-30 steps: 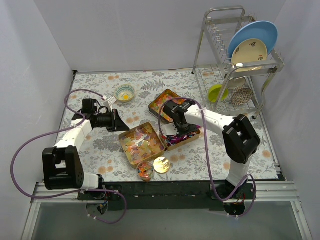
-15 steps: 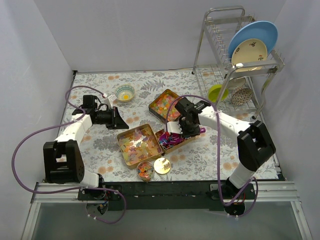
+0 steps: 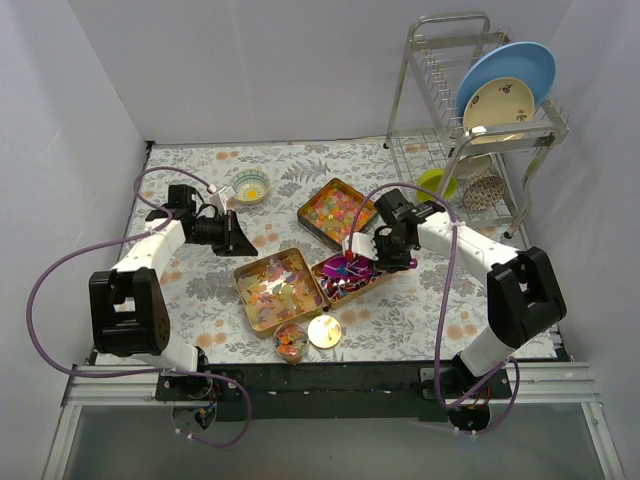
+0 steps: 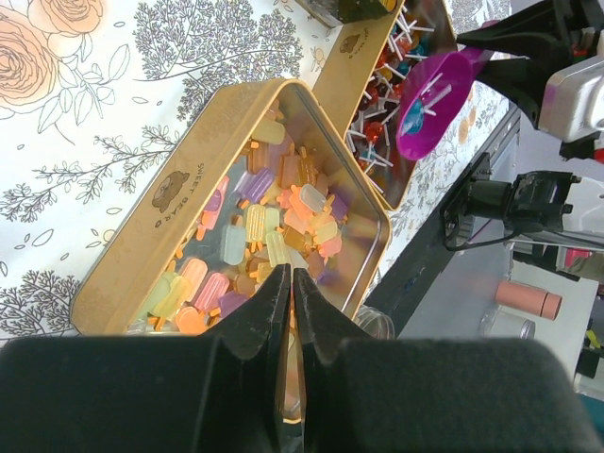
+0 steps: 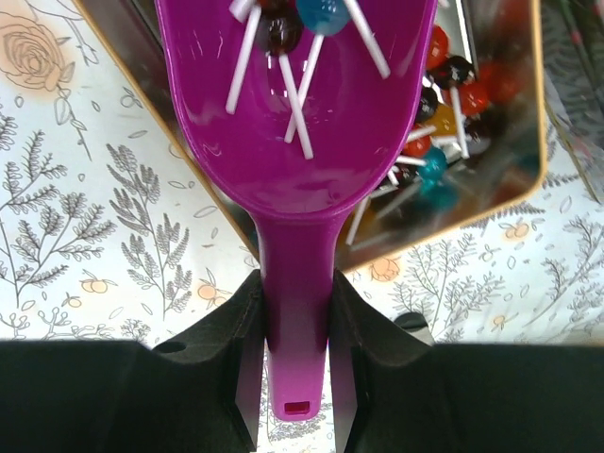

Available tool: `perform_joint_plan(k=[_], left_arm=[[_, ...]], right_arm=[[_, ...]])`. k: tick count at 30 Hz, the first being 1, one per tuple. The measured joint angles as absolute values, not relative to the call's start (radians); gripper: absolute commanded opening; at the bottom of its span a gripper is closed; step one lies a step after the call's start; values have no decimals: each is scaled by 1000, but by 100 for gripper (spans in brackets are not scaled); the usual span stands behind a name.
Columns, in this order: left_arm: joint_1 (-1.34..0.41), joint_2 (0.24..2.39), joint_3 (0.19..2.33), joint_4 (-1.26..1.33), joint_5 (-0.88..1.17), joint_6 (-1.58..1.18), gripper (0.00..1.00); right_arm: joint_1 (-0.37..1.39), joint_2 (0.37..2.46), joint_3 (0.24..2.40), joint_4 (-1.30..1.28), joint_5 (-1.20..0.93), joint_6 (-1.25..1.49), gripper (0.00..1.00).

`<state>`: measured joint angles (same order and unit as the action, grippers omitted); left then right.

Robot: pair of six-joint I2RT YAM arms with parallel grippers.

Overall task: Pack the candies
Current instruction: Scoop the fake candies from the storage box.

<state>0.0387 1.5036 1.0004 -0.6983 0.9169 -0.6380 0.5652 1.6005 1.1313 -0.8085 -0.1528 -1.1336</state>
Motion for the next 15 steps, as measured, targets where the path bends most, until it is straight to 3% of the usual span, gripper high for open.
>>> perform_joint_plan(k=[10,15], left_arm=[[39,1523,1062,-708,912,-625,8],[39,1522,1065,-706,899,-624,18]], right_arm=[[522,1545,1131,-809,-165,-1146,1],[535,1493,1151,-841,-130,-1168,1]])
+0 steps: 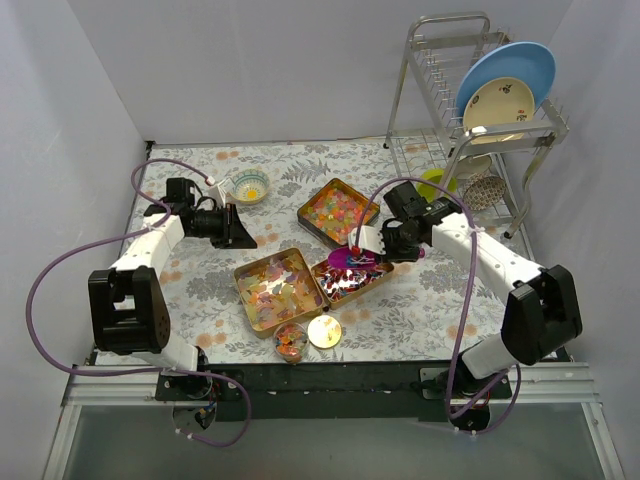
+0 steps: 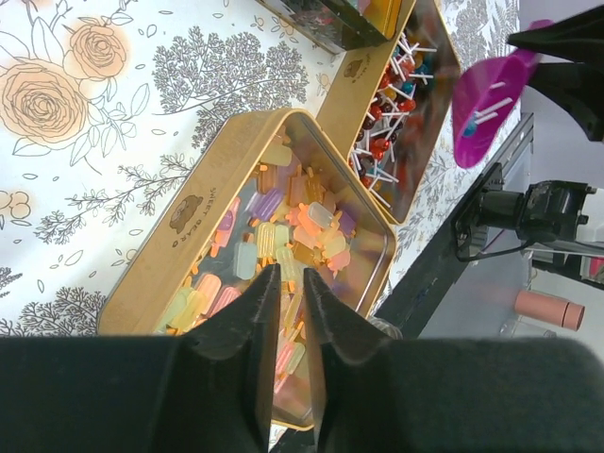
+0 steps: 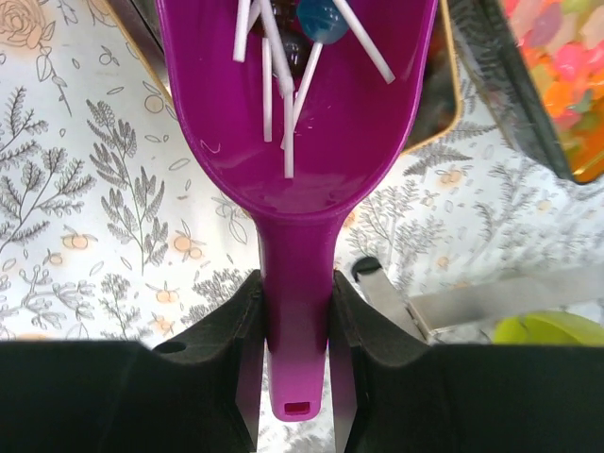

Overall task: Pack the candies
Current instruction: Scoop the fake candies from the storage box, then place the fake candies in the packing bottle.

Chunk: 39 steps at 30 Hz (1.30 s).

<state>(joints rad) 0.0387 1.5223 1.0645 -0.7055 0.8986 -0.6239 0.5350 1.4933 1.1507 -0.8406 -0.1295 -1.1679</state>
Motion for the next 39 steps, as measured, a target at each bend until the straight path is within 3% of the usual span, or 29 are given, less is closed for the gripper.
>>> perform_joint_plan(k=[12,23,39], left_arm=[[42,1420,989,-664,836,-632,28],[86,1314,867,-578,759,-664,31],[130,1187,793,-514,742,-680,33]], right_arm=[[889,1423,1309,-1010,55,-1137,1],[1177,1579,1469,-1180,233,-1060,1],[1365,1736,1551,-1270,494,-1057,1]])
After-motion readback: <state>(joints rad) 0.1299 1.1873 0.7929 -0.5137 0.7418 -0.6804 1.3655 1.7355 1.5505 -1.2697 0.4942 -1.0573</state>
